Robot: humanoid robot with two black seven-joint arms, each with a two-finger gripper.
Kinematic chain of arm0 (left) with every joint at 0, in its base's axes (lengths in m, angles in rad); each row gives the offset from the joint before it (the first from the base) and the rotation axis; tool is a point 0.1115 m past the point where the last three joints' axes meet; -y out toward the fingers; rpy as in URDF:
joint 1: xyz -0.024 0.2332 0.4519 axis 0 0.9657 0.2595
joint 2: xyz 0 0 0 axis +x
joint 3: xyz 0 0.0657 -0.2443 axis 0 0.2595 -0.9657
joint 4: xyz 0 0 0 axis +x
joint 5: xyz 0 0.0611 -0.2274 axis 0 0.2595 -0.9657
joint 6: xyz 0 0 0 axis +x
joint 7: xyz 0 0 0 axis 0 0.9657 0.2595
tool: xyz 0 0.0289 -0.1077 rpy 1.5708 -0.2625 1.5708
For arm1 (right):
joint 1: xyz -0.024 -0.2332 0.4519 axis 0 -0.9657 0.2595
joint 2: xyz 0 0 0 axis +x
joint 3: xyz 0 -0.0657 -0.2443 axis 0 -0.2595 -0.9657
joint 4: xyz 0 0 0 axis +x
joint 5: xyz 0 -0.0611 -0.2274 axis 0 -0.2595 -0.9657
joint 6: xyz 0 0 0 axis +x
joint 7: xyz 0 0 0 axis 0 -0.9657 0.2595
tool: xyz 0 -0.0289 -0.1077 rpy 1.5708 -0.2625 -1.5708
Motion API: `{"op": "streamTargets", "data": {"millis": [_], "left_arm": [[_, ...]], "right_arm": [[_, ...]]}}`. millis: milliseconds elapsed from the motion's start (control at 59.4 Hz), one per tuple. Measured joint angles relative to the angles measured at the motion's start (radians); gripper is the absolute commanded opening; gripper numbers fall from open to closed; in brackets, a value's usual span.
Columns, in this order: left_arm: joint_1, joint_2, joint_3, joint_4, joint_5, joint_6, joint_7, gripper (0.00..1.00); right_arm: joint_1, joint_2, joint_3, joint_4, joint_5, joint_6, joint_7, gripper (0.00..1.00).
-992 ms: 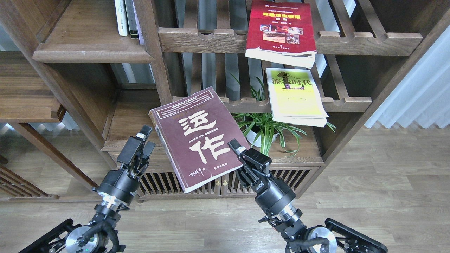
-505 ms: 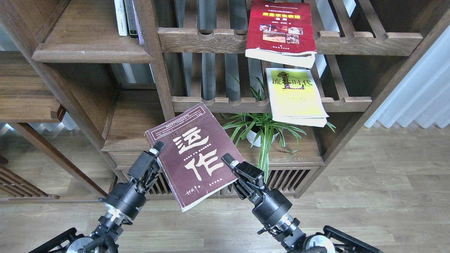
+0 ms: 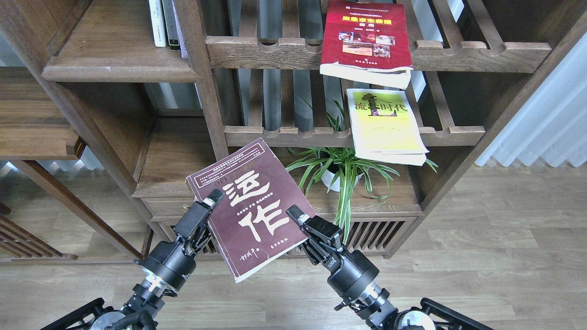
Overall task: Organize books on shelf
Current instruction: 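Pinch the maroon book between both grippers and hold it upright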
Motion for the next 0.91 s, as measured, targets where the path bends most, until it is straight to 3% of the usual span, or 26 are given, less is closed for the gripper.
{"op": "streamTargets", "data": {"millis": [336, 673, 908], "left_arm": [[0.001, 0.006, 0.004, 0.003, 0.001, 0.0, -0.001, 0.41], [0.001, -0.002, 0.007, 0.003, 0.001, 0.0, -0.003, 0.11], [0.002, 0.008, 0.036, 0.003, 0.005, 0.0, -0.006, 0.1]], "right_arm": [[0.0, 0.018, 0.0, -0.012, -0.001, 0.0, -0.001, 0.08], [0.0, 0.024, 0.0, -0.013, -0.001, 0.0, -0.001, 0.08], [0.0, 0.024, 0.003, -0.024, -0.004, 0.0, -0.002, 0.08]]}}
